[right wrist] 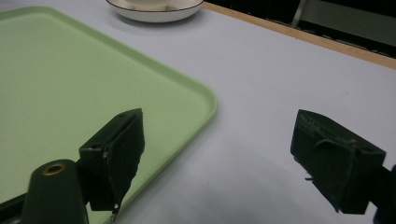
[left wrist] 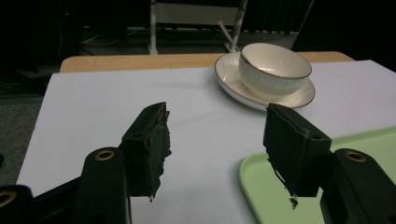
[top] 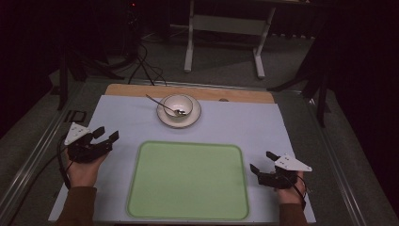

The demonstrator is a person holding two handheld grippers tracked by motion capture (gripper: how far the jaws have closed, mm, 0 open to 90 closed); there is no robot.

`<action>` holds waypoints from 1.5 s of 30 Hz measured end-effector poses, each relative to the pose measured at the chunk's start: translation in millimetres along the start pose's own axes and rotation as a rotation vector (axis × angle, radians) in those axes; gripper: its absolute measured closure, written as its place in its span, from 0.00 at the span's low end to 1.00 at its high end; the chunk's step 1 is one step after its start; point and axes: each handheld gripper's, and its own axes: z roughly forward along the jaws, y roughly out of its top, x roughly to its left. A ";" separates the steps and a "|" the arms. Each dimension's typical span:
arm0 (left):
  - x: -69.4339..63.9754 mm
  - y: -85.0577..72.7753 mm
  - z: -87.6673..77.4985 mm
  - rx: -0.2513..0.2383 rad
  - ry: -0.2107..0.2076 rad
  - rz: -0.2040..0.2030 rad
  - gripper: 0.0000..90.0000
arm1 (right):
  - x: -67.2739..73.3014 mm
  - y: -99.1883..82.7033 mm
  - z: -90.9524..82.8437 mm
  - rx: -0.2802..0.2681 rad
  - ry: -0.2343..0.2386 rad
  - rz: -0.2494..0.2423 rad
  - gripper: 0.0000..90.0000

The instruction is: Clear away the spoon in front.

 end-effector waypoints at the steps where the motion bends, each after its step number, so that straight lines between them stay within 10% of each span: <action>1: 0.0 0.0 0.0 0.000 0.000 0.000 0.45 | 0.1 0.1 -0.2 -0.003 0.000 0.000 0.19; 20: -20.5 34.8 39.3 0.018 -0.030 0.054 0.46 | -1.5 0.8 -1.9 -0.019 -0.005 -0.004 0.19; 45: -12.2 76.0 76.3 -0.012 -0.009 0.053 0.44 | -2.0 0.7 -2.5 -0.023 -0.007 0.001 0.19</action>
